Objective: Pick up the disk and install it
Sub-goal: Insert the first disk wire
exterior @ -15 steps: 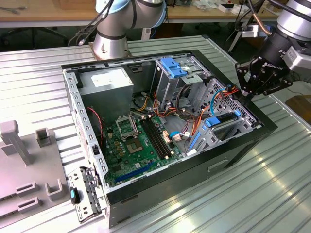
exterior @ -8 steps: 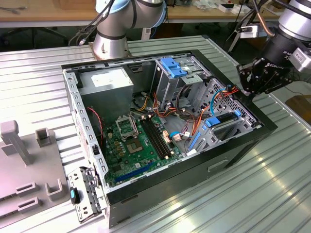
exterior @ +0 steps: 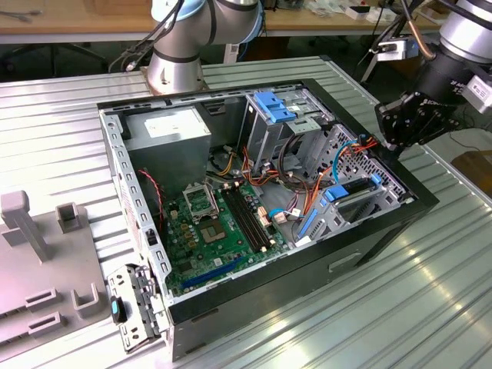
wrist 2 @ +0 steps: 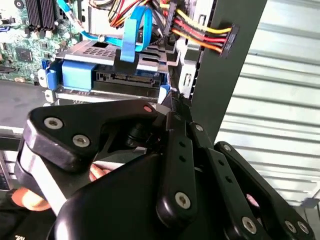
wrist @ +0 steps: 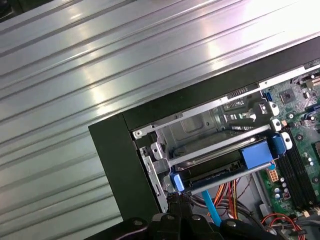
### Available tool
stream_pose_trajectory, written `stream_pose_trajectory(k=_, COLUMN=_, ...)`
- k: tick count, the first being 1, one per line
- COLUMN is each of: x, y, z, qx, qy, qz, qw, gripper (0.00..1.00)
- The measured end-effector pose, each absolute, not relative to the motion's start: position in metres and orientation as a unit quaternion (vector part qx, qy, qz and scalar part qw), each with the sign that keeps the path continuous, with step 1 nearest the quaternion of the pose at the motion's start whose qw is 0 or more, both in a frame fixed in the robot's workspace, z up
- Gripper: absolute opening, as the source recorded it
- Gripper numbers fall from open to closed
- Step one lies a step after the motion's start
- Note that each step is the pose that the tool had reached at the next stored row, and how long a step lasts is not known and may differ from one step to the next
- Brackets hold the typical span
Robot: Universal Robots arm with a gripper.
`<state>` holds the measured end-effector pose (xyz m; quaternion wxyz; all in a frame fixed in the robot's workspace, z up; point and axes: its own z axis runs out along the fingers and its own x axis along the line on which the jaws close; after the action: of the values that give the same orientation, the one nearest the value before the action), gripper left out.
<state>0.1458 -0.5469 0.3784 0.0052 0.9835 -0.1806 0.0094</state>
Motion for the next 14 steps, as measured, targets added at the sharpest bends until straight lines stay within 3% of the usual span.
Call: stream_pose_trajectory(k=14, x=0.153, y=-0.526, z=0.378, qx=0.994, qy=-0.111, qz=0.01, qw=0.004, gripper=0.11)
